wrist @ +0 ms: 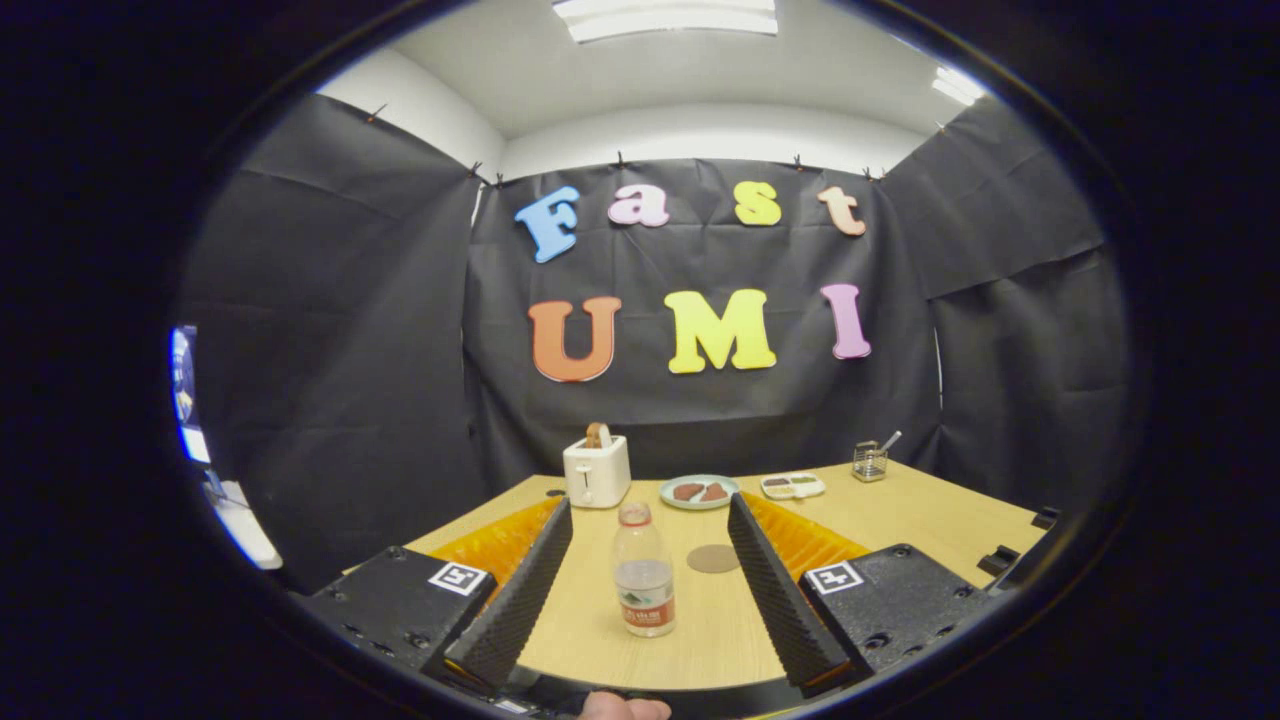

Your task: Take the bottle from table, then pour the juice into the cup, finally place the bottle on the coaster

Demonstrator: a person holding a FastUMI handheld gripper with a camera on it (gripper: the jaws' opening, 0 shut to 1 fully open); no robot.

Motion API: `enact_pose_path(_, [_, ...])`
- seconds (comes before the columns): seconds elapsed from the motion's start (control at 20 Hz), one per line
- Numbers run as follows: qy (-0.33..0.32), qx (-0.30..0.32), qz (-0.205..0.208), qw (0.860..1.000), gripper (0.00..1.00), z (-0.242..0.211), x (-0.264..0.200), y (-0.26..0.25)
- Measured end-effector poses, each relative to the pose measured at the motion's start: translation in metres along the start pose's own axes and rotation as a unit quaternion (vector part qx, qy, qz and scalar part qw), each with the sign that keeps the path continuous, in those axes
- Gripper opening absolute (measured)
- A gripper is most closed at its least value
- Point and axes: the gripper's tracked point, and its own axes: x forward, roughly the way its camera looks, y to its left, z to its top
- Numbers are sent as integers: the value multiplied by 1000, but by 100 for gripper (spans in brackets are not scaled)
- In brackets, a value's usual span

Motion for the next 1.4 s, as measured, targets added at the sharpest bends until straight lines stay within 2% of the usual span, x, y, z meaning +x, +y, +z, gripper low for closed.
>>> enact_pose_path(0.55, [48, -24, -22, 998, 100, -105, 40, 5])
enact_pose_path(0.75, [66, -3, -26, 997, 100, -137, 61, 4])
enact_pose_path(1.2, [88, -36, -18, 995, 100, -172, 115, 11])
enact_pose_path(1.4, [91, -56, -16, 994, 100, -177, 125, 9])
